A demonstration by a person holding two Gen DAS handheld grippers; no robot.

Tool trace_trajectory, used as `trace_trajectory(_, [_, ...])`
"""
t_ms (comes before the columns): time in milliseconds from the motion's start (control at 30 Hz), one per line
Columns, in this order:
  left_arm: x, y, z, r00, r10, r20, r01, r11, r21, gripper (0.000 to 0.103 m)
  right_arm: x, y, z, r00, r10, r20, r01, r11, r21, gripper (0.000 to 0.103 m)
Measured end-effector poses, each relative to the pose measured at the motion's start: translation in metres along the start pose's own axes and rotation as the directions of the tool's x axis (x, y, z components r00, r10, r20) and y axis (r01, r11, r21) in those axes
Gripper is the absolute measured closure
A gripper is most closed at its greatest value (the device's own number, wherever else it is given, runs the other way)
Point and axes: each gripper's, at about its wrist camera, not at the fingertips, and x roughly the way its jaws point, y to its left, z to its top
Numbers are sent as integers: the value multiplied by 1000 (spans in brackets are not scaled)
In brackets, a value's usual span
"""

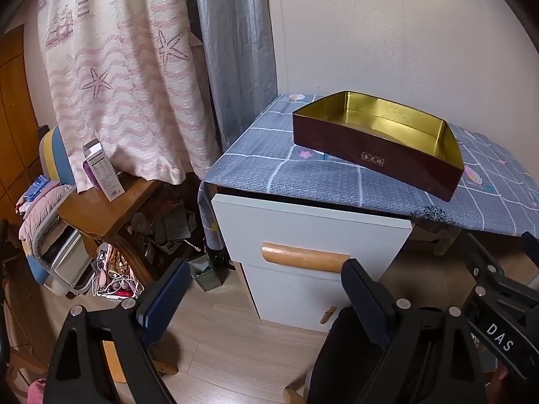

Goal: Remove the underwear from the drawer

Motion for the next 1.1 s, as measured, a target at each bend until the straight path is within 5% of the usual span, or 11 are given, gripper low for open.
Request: trace_trajectory(1100, [1,1,-4,1000,-1,-8,1,1000,3,10,2,3,-4,1000,11,-20,-11,1000,0,0])
